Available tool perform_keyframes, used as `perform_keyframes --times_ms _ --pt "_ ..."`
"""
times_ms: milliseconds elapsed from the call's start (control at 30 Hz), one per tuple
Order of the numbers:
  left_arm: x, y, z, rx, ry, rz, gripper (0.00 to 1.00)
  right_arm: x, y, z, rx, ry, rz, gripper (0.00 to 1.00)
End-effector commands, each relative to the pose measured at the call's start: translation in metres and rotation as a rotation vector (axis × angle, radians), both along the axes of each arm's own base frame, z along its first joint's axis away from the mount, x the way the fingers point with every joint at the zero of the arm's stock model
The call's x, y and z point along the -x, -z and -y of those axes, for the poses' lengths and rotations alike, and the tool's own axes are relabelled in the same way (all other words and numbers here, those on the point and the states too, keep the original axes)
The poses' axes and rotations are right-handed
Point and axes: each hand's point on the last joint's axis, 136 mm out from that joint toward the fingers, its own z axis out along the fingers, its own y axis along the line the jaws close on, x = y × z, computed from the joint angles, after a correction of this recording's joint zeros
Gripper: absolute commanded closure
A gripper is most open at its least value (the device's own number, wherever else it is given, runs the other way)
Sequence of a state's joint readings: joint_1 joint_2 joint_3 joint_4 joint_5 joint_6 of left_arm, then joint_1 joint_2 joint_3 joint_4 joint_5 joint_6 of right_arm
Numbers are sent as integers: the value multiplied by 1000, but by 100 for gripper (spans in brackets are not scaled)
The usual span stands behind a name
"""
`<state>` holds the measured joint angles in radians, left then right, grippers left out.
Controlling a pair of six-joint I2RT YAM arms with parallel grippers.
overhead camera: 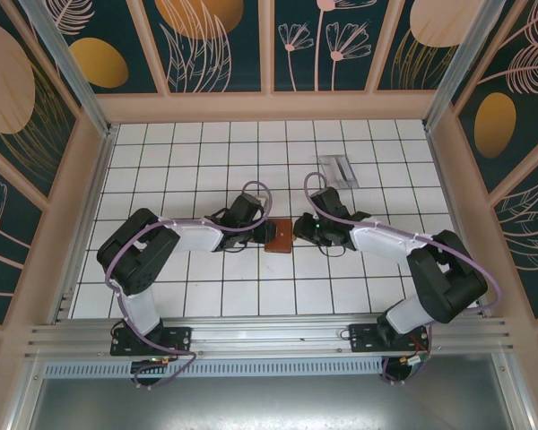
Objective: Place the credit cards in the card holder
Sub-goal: Close the button on the card holder.
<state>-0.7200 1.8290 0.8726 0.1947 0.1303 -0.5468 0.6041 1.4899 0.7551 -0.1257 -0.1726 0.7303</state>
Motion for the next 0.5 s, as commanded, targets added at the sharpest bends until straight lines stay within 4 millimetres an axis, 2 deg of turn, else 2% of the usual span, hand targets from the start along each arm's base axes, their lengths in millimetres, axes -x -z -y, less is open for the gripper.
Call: perform_keyframes --times_ms 0,167,233,367,400,467 --pt "17 37 -17 -106 -8 -95 63 -3 -12 -2 -5 -6 37 72" --pt "17 36 -19 -96 -16 -88 64 -4 -13 -2 -2 0 45 71" --pt "17 37 -20 -110 -18 -91 64 -4 -13 -1 -3 4 44 83" --pt "18 36 -19 -93 -21 -90 64 -5 -14 -2 -7 -1 49 95" --pt "18 36 -19 -97 -19 -93 64 -5 -14 -2 -9 1 51 98" --pt "18 36 -20 -106 -22 -91 64 -5 -17 -5 -28 -4 58 97"
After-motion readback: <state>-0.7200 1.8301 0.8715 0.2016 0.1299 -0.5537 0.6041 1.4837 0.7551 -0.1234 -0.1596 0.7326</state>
